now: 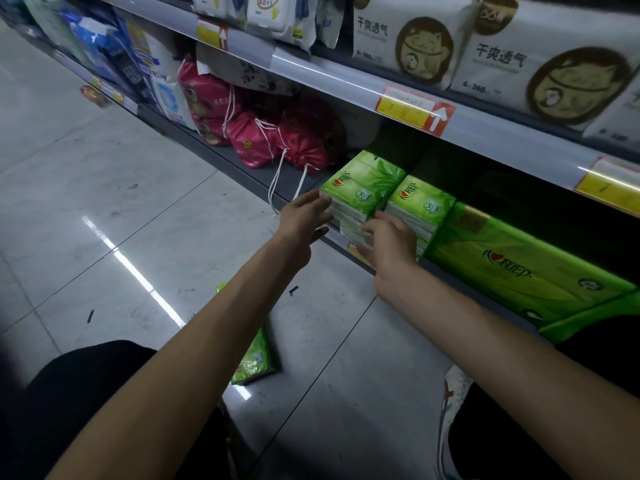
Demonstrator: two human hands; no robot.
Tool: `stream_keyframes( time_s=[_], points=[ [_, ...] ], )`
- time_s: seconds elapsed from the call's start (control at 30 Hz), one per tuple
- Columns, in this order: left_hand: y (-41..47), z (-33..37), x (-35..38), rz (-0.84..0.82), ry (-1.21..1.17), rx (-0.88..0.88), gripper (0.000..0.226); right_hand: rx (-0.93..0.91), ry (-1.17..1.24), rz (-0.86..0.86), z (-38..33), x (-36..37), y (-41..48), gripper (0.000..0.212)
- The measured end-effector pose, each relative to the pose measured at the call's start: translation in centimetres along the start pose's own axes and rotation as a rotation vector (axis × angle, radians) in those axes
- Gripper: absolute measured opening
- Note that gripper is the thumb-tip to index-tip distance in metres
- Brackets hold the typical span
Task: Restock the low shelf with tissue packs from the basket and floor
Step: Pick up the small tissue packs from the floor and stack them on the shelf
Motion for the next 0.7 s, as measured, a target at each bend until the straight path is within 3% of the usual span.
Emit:
stream_keyframes(
  time_s=[0.1, 0.3, 0.4, 0.6, 0.7],
  points=[
    [0.7, 0.2, 1.1, 0.002, 0.017, 0.005, 0.033, -0.005, -0.034, -0.039, -0.5, 0.2, -0.1, 0.054],
    [2.4, 0.3, 2.6, 0.021, 0.040, -0.001, 0.026, -0.004, -0.086, -0.069, -1.0, 0.0, 0.4, 0.055],
    [2.9, 0.3, 3.4, 0.024, -0.002, -0.029, 0.021, -0.009, -0.089, -0.081, -1.3, 0.0, 0.4, 0.042],
    [3.8, 0.3, 4.4, 0.048, 0.021, -0.016, 0.031, -0.032, -0.141, -0.128, -1.8, 0.2, 0.5, 0.048],
    [4.0, 0.5, 4.4, 0.061, 0.030, -0.015, 0.031, 0.010, -0.103, -0.135, -1.7, 0.3, 0.8, 0.069]
  ],
)
Point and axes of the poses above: each hand's wrist, its own y-axis towards the middle knuckle, its own x-axis out of the palm, z = x × y, the point moved 9 cm from there along y, towards the middle knuckle, and after that the axes turned 13 degrees about y, right-handed, at the moved point
